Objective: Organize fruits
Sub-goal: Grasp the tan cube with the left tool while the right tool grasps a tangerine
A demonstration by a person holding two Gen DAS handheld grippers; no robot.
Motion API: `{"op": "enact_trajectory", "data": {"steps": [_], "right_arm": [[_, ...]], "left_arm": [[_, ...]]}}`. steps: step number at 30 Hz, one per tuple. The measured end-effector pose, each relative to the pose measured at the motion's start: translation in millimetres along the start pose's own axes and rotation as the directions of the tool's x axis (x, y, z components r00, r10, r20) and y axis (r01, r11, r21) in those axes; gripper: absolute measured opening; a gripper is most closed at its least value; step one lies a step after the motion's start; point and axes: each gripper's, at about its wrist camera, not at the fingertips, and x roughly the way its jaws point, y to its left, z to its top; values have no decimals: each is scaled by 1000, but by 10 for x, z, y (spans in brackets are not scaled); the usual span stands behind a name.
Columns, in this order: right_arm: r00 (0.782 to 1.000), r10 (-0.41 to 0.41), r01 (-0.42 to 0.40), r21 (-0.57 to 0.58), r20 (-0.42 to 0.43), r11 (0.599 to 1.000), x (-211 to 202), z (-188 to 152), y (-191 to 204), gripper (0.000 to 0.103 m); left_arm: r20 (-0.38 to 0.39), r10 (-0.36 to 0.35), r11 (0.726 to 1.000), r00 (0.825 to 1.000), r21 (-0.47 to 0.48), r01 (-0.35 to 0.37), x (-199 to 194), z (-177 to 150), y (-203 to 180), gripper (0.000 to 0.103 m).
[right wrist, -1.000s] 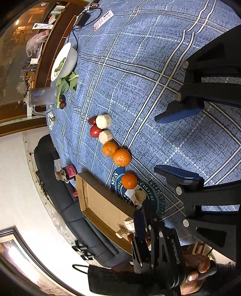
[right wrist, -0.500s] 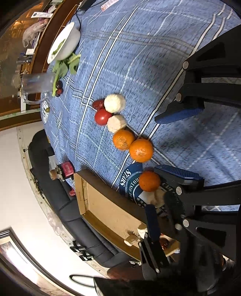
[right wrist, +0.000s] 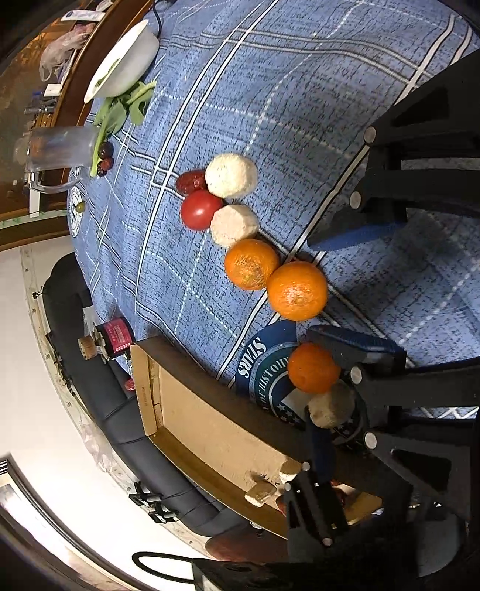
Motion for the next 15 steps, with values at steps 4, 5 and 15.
{"op": "enact_trajectory", "data": {"steps": [4,5,15], "right_arm": [[1000,0,0,2,11,1000,55,62,2,36],[1000,1,-1,0,12,1000,64,71,8,33],[998,6,-6,-1,57,1000,-321,-130,88,32]], "left_arm": [[2,15,1000,1000,-15,-15,3,14,29,21],[1,11,1000,1000,-26,-11,-5,8,52,20],[66,8,996,998,-92,-2,-334,-71,172,20]]}}
